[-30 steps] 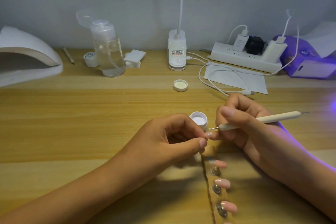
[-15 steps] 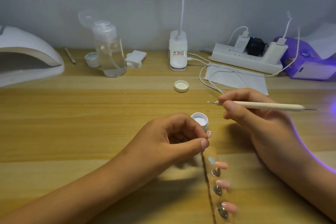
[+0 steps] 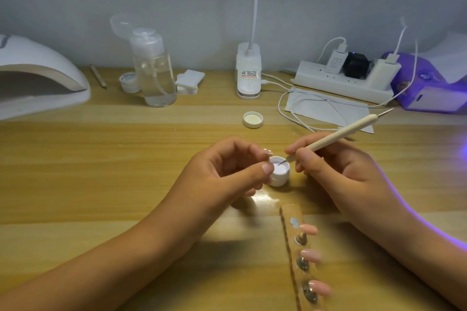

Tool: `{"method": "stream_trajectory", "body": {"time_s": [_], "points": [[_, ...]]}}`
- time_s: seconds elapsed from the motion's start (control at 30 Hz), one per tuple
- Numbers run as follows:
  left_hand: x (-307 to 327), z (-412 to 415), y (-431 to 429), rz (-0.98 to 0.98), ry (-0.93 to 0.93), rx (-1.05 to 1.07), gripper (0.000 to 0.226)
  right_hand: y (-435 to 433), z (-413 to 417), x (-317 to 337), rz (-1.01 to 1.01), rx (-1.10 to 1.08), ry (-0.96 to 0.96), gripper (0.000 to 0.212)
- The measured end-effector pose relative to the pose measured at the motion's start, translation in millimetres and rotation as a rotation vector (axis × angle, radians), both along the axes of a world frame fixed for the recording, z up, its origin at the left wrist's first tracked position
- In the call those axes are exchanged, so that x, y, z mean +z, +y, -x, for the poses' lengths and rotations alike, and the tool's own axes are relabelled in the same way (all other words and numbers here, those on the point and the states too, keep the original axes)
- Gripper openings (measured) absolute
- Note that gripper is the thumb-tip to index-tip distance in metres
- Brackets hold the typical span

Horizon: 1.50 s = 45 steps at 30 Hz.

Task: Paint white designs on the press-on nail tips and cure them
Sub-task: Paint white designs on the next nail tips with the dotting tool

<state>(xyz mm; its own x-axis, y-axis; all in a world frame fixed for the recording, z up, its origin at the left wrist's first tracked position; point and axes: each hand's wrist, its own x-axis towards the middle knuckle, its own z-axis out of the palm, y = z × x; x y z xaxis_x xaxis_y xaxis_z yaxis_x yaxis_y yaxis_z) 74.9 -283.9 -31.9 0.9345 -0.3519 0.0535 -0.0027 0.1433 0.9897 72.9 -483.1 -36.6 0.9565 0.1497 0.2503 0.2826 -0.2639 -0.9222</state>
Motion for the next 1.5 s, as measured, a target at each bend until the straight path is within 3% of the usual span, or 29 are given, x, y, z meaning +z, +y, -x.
{"method": "stream_trajectory", "body": {"time_s": [0.27,0.6,0.93,1.27,1.5], "points": [[1,0,-2,0.008,-0.006,0.008,0.007,2,1,-4,0.100,0.032,-0.111,0.014],[0,0,-2,0.008,0.021,0.031,0.019,1,-3,-8,0.110,0.062,-0.068,0.012],[0,-1,-3,0.021,0.031,0.030,0.009,0,-3,-8,0.158,0.022,-0.072,0.010],[-5,-1,-1,-0.054,-0.014,-0.031,0.007,-1,1,2,-0.201,-0.066,-0.120,0.008],[-7,-1,-1,-0.101,-0.053,-0.084,0.011,-8,-1,1,-0.535,-0.007,0.107,0.019]]}}
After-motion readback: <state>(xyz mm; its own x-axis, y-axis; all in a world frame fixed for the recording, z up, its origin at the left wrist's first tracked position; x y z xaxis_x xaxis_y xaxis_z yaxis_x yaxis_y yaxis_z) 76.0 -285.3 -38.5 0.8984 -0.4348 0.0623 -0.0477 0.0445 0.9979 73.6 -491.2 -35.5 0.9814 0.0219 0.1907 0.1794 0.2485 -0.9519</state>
